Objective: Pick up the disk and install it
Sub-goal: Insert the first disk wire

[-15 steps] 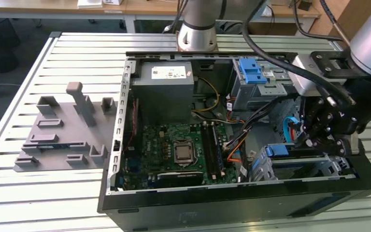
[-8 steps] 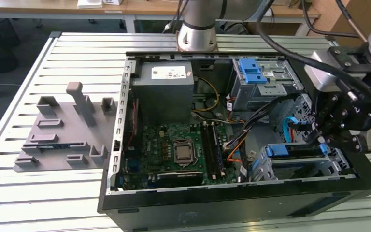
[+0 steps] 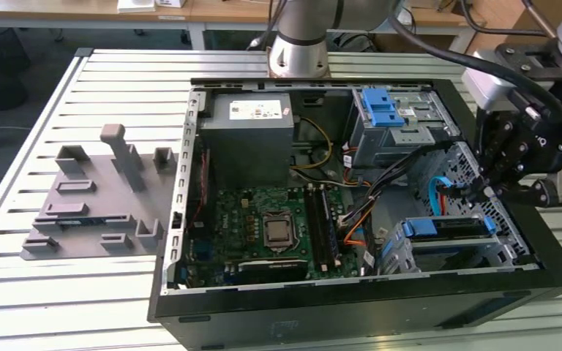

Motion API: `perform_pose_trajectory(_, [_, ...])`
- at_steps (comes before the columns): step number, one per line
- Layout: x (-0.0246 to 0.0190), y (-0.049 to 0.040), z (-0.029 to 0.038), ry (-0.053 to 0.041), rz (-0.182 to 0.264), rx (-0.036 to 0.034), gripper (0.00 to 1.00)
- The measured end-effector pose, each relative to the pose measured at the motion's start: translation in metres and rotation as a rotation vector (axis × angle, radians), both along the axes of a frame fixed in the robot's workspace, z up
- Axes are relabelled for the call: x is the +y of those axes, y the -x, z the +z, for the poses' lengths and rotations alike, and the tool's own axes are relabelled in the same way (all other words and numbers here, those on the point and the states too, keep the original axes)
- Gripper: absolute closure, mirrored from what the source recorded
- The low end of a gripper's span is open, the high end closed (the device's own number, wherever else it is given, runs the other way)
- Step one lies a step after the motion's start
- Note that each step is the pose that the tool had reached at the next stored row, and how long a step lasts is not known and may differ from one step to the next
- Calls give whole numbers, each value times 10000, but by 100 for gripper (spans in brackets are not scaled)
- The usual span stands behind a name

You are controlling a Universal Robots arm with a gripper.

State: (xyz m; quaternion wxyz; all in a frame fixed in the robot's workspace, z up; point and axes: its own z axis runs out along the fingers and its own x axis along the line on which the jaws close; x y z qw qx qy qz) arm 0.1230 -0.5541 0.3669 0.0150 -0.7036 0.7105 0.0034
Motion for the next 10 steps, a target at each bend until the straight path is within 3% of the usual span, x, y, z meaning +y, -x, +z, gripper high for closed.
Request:
perform_pose_trajectory(6, [100, -36, -2, 0, -40, -6, 89])
perform_pose_trajectory(10, [108, -36, -1, 5, -42, -7, 89])
